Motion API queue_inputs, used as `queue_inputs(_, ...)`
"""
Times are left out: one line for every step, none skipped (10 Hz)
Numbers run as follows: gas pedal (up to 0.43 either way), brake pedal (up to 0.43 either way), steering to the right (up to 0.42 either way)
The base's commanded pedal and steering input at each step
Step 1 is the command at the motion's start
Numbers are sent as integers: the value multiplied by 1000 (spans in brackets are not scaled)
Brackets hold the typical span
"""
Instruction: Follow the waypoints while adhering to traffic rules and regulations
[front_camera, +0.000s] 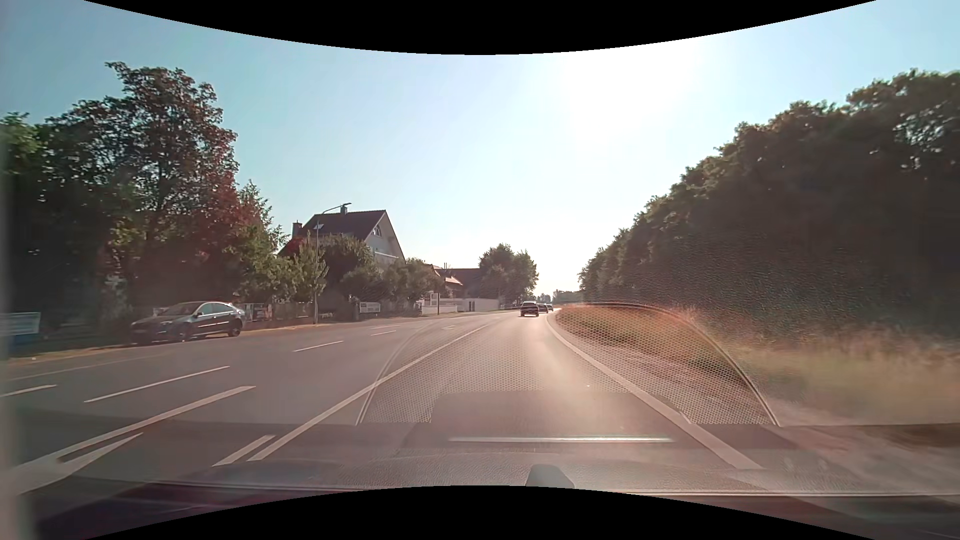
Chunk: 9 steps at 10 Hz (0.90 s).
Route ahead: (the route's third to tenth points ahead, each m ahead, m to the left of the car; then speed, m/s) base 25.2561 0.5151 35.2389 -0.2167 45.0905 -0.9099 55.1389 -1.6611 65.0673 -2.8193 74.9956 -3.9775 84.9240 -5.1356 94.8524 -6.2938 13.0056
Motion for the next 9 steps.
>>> queue_inputs(59, 0, 6)
queue_inputs(59, 0, 6)
queue_inputs(59, 0, 6)
queue_inputs(59, 0, 6)
queue_inputs(59, 0, 6)
queue_inputs(59, 0, 6)
queue_inputs(59, 0, 6)
queue_inputs(59, 0, 6)
queue_inputs(59, 0, 6)
